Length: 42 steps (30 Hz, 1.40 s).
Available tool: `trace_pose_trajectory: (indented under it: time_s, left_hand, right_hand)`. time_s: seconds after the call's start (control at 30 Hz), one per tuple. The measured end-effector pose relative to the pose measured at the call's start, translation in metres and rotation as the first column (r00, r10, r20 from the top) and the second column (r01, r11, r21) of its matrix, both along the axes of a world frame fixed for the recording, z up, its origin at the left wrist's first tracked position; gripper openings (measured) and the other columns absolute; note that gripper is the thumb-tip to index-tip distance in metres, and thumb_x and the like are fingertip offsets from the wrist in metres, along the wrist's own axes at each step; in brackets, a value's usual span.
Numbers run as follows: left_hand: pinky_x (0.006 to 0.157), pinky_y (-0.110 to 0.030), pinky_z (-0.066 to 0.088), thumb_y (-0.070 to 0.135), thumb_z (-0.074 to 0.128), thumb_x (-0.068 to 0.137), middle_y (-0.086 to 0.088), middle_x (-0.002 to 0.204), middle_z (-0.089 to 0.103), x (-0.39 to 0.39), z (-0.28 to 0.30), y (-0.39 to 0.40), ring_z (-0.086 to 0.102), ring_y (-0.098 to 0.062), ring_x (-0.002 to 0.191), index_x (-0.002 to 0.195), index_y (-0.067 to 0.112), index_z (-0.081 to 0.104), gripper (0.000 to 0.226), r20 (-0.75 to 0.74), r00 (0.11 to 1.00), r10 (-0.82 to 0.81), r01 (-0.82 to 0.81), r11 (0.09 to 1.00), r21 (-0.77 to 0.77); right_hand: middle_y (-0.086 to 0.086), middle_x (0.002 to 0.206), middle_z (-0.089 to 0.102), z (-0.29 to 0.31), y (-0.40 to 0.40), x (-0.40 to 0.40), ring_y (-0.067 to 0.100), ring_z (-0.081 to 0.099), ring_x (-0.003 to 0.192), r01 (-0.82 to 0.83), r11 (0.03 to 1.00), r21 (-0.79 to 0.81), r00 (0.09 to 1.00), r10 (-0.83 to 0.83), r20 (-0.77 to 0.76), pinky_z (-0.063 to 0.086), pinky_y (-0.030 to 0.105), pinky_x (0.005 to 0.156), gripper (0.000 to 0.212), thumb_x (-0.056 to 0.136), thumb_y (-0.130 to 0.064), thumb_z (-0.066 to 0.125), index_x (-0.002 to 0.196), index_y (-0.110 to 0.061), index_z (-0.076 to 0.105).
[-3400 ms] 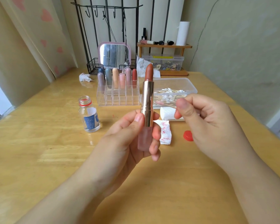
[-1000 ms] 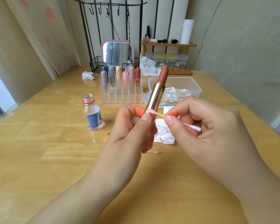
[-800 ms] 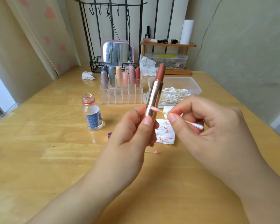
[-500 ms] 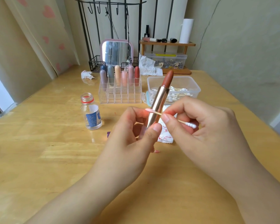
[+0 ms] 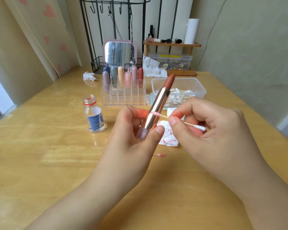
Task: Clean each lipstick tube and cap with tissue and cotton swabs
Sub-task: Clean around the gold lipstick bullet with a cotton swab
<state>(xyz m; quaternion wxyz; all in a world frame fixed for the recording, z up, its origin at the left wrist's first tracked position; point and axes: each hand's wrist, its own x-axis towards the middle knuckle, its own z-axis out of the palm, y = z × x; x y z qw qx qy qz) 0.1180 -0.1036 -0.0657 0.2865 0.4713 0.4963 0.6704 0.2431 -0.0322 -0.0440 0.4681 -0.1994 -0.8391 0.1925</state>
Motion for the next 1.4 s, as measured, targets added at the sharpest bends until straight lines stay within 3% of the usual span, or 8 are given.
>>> trace_pose_trajectory:
  time_s: [0.23, 0.4, 0.6, 0.73, 1.03, 1.13, 1.27, 1.4]
  left_hand:
    - [0.06, -0.019, 0.043, 0.035, 0.046, 0.084, 0.01, 0.079, 0.062, -0.008, -0.006, 0.001, 0.05, -0.01, 0.062, 0.085, 0.036, 0.053, 0.007, -0.06, 0.998, 0.012, -0.014, 1.0, -0.024]
    - [0.055, -0.011, 0.046, 0.034, 0.056, 0.086, 0.005, 0.084, 0.058, -0.004, -0.005, 0.002, 0.056, -0.003, 0.065, 0.099, 0.024, 0.05, 0.017, -0.075, 0.996, 0.037, -0.036, 0.999, 0.021]
    - [0.06, -0.007, 0.047, 0.022, 0.063, 0.082, -0.004, 0.109, 0.062, -0.007, -0.008, 0.003, 0.062, -0.004, 0.089, 0.113, 0.019, 0.06, 0.031, -0.134, 0.99, 0.033, -0.037, 0.999, -0.032]
    - [0.057, -0.005, 0.045, 0.009, 0.062, 0.084, -0.01, 0.104, 0.06, -0.002, -0.005, 0.001, 0.06, 0.001, 0.079, 0.103, 0.017, 0.061, 0.02, -0.164, 0.986, 0.036, -0.041, 0.999, -0.025]
    - [0.054, -0.012, 0.049, 0.026, 0.065, 0.078, -0.002, 0.084, 0.065, -0.006, -0.008, 0.003, 0.065, -0.017, 0.074, 0.09, 0.024, 0.056, 0.015, -0.138, 0.987, 0.083, -0.087, 0.996, -0.023]
    - [0.051, -0.01, 0.046, 0.013, 0.064, 0.086, 0.005, 0.074, 0.064, -0.004, -0.005, 0.001, 0.065, -0.006, 0.063, 0.091, 0.019, 0.058, 0.01, -0.044, 0.998, 0.047, -0.049, 0.998, -0.027]
    - [0.064, -0.02, 0.054, 0.025, 0.062, 0.086, 0.011, 0.069, 0.061, -0.007, -0.004, 0.003, 0.063, -0.006, 0.066, 0.096, 0.012, 0.062, 0.016, 0.122, 0.99, -0.067, 0.071, 0.997, -0.027]
    - [0.066, -0.029, 0.053, 0.026, 0.051, 0.084, 0.0, 0.071, 0.059, -0.01, -0.006, 0.005, 0.058, -0.013, 0.064, 0.093, 0.005, 0.067, 0.028, 0.264, 0.938, -0.226, 0.241, 0.97, -0.025]
  right_hand:
    - [0.005, 0.053, 0.043, 0.001, -0.001, -0.002, 0.001, 0.041, 0.043, 0.013, 1.0, -0.004, 1.0, -0.013, -0.008, 0.029, -0.003, 0.047, 0.013, 0.079, -0.012, 0.065, 0.069, -0.018, 0.06]
    - [0.006, 0.053, 0.042, 0.001, 0.001, 0.001, 0.003, 0.038, 0.044, 0.053, 0.999, 0.013, 0.999, -0.053, -0.008, 0.029, -0.003, 0.047, 0.013, 0.078, -0.014, 0.065, 0.067, -0.016, 0.059]
    - [0.004, 0.057, 0.043, -0.001, -0.001, -0.005, 0.003, 0.039, 0.045, 0.05, 0.998, 0.036, 0.999, -0.05, 0.004, 0.029, 0.002, 0.048, 0.015, 0.08, -0.014, 0.065, 0.069, -0.022, 0.059]
    - [0.003, 0.053, 0.04, -0.001, -0.001, -0.002, 0.005, 0.038, 0.045, 0.05, 0.998, 0.043, 0.999, -0.05, -0.007, 0.029, 0.002, 0.049, 0.02, 0.077, -0.012, 0.065, 0.067, -0.026, 0.056]
    - [-0.002, 0.047, 0.034, -0.002, -0.002, -0.005, 0.006, 0.035, 0.047, 0.079, 0.994, 0.072, 0.997, -0.08, 0.021, 0.027, 0.007, 0.047, 0.013, 0.078, -0.016, 0.066, 0.067, -0.017, 0.059]
    - [0.004, 0.054, 0.041, 0.0, 0.001, 0.0, 0.006, 0.036, 0.045, 0.06, 0.998, 0.024, 0.998, -0.06, 0.008, 0.028, 0.004, 0.048, 0.013, 0.077, -0.016, 0.065, 0.066, -0.017, 0.059]
    - [0.006, 0.054, 0.043, 0.0, 0.009, 0.006, 0.007, 0.035, 0.046, 0.03, 0.997, -0.073, 1.0, -0.03, 0.007, 0.03, 0.008, 0.051, 0.012, 0.078, -0.023, 0.065, 0.068, -0.021, 0.059]
    - [0.014, 0.056, 0.047, -0.001, 0.016, 0.008, 0.019, 0.038, 0.048, -0.05, 0.975, -0.214, 0.998, 0.044, -0.036, 0.042, 0.034, 0.047, 0.018, 0.077, -0.04, 0.059, 0.079, -0.023, 0.062]
